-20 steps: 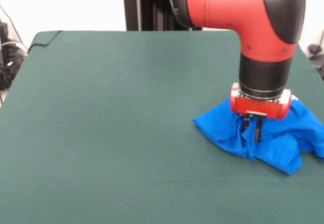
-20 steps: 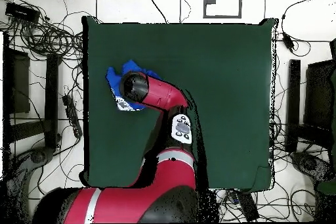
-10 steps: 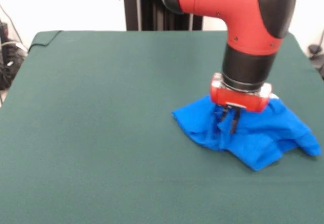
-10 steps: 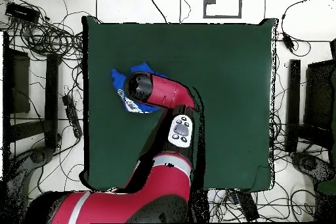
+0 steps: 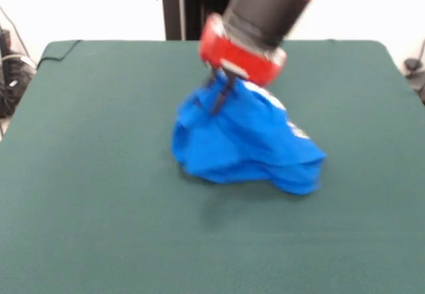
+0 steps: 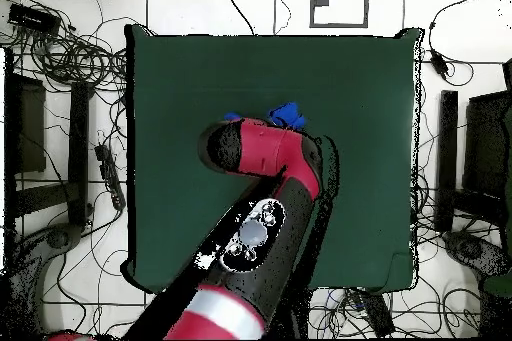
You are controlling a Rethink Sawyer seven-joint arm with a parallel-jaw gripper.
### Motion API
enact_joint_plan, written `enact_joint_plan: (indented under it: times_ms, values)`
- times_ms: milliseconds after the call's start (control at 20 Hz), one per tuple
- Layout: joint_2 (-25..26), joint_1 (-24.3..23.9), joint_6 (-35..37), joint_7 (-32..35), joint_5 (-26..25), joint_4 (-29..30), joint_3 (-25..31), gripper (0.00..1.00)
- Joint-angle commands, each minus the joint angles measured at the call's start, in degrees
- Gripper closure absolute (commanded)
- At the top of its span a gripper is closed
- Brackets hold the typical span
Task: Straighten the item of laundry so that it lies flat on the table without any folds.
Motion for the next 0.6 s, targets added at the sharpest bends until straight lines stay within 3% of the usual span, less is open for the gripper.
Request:
enact_joint_plan:
  times_ms: [50, 250, 400, 600]
  values:
    - [0.8, 10.1, -0.7, 20.5, -4.9, 1.4, -21.1, 1.00]
    - [-1.8, 11.9, 1.7, 20.2, -4.1, 4.9, -22.2, 1.00]
    - [-4.8, 11.6, 3.3, 19.7, -1.2, 8.9, -17.7, 1.00]
    - [-11.9, 5.4, 4.8, 15.2, 3.4, 15.5, -5.4, 1.00]
